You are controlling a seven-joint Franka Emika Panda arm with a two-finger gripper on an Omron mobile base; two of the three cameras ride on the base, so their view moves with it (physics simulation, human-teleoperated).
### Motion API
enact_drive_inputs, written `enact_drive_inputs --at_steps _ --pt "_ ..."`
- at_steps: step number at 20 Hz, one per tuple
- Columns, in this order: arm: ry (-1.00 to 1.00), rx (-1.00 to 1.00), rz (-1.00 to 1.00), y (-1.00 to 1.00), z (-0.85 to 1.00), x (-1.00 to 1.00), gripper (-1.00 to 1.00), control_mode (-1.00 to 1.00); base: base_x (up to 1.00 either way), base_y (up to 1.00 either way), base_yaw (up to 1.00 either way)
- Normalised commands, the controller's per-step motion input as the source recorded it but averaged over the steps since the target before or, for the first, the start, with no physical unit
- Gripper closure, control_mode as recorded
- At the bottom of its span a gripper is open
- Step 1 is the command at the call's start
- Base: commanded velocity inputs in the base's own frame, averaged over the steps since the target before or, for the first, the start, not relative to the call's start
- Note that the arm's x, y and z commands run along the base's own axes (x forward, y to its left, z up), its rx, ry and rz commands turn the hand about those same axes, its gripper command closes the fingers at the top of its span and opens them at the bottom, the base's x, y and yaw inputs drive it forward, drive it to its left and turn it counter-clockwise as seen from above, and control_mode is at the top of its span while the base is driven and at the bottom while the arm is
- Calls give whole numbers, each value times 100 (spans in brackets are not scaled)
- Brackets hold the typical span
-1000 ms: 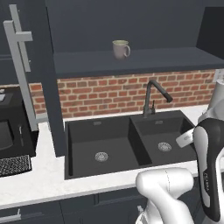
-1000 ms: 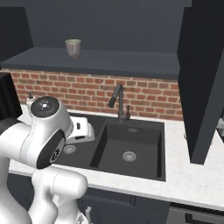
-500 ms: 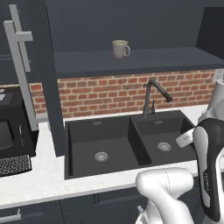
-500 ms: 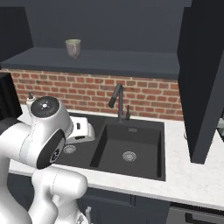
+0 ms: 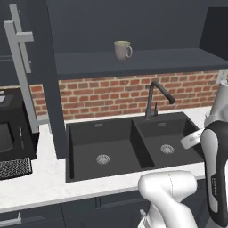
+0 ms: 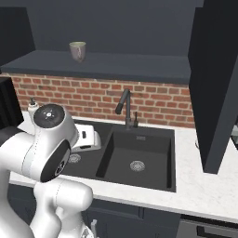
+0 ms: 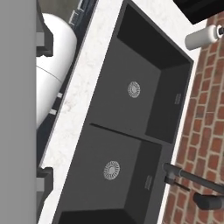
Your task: Gather all objects into one cabinet and sort the glasses and bowls to opposite sides.
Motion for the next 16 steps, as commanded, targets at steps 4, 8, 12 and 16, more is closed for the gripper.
enact_drive_inputs --at_steps 4,8,12,16 --pt "-5 0 0 0 0 -7 -100 -100 0 0 0" --pt "-7 2 2 5 6 -5 -100 -100 0 0 0" --pt "-15 13 4 42 68 0 -100 -100 0 0 0" --pt "-23 12 0 85 93 0 -100 -100 0 0 0"
